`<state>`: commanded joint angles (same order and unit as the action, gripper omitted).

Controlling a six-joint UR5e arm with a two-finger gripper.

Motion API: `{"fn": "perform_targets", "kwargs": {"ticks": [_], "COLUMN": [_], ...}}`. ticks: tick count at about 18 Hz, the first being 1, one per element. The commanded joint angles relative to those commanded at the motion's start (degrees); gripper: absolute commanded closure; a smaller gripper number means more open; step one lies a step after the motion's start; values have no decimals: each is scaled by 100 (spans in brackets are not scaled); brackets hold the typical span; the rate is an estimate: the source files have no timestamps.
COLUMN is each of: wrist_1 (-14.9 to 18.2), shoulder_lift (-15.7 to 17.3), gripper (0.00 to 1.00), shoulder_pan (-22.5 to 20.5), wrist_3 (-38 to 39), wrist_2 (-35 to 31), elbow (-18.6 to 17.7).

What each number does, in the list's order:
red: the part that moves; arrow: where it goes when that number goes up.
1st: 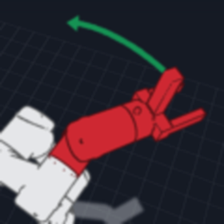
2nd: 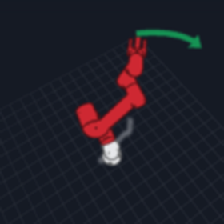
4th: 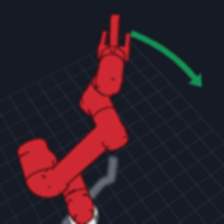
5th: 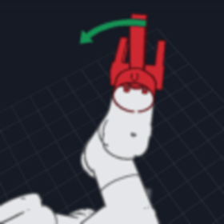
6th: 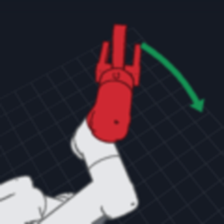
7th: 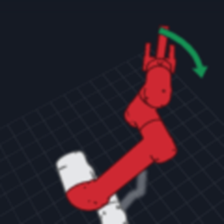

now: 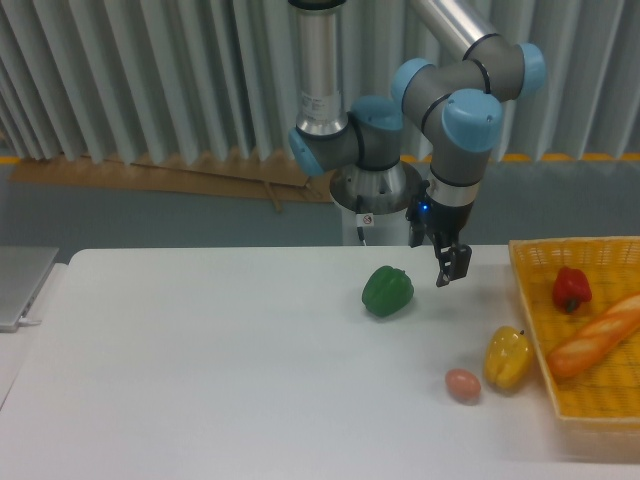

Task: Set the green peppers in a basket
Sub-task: 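Move the open gripper toward the green bell pepper on the table, then lower the gripper down over the green bell pepper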

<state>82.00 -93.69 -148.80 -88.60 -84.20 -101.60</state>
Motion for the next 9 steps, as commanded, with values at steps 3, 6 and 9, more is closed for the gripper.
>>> {"fn": "perform_targets", "kwargs": {"ticks": [3, 6, 9], "wrist_1": [44, 175, 351], "shoulder_lift": [9, 0, -53], "gripper": [0, 0, 0], "shoulder_pan": [9, 18, 53], "wrist_3": [464, 774, 1281], "wrist_2": [27, 114, 333], "elbow": [-184, -237, -246]}}
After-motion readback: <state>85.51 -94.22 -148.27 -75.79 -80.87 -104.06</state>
